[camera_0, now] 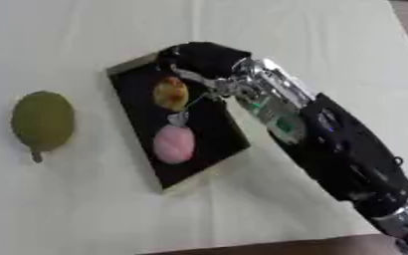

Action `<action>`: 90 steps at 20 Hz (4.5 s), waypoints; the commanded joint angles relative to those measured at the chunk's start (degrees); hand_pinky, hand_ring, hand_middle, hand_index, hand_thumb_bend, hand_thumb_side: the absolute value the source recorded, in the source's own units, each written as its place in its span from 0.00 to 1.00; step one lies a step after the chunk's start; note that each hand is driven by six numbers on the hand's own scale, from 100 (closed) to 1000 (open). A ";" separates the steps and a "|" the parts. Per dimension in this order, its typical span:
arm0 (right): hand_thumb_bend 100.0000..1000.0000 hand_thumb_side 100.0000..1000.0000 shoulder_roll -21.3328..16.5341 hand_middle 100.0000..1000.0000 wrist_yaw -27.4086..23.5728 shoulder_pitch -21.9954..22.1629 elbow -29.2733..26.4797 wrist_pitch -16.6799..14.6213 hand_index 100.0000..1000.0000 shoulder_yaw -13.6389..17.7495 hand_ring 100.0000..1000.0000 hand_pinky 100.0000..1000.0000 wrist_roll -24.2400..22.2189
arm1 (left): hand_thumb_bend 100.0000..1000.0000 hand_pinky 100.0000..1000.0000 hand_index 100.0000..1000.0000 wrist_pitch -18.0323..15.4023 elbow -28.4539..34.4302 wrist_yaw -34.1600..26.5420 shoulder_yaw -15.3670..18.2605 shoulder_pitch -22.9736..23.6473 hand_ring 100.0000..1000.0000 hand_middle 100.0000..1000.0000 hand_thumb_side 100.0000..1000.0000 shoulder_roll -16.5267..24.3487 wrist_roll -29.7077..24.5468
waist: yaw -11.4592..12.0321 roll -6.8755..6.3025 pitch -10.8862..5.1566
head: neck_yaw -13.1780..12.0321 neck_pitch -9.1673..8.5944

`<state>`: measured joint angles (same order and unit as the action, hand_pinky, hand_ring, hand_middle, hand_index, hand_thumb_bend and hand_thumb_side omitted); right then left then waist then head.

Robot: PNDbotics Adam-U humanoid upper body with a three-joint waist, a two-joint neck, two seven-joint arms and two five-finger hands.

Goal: Pick up objects on the table and place them in the box.

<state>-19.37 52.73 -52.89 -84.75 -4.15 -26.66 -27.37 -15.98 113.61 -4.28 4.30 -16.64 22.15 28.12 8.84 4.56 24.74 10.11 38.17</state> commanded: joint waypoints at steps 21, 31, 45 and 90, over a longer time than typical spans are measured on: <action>0.00 0.07 -21.96 0.69 -29.62 3.45 -29.82 10.37 0.82 19.29 0.76 0.87 17.37 | 0.38 0.66 0.80 0.07 0.98 1.02 0.00 -0.48 0.80 0.81 0.63 3.52 -0.20 | -1.74 -0.97 -2.60 | -3.52 0.54; 0.00 0.12 -32.90 0.66 -42.08 18.66 -29.84 4.68 0.80 28.71 0.73 0.87 35.59 | 0.41 0.69 0.87 8.18 0.98 18.05 -2.40 0.71 0.79 0.80 0.62 19.04 -5.47 | -2.99 -1.87 -2.69 | -4.87 1.71; 0.00 0.19 -31.94 0.65 -44.06 25.84 -29.84 3.55 0.80 33.26 0.72 0.87 40.90 | 0.49 0.80 0.93 16.61 0.98 34.99 -10.11 0.43 0.84 0.84 0.58 36.27 -37.83 | -3.96 -2.43 -2.85 | -4.60 1.83; 0.00 0.27 -28.69 0.64 -45.59 26.59 -29.84 4.60 0.79 32.37 0.70 0.87 39.78 | 0.34 0.81 0.92 25.90 -6.54 42.24 -18.56 -14.25 0.83 0.83 0.29 30.74 -60.49 | -4.84 -2.61 -2.25 | -5.44 0.84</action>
<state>-47.03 7.55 -25.72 -113.75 0.50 5.23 12.58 10.31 107.37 37.14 -14.30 -29.97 52.11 -32.40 4.06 2.05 23.56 4.81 39.65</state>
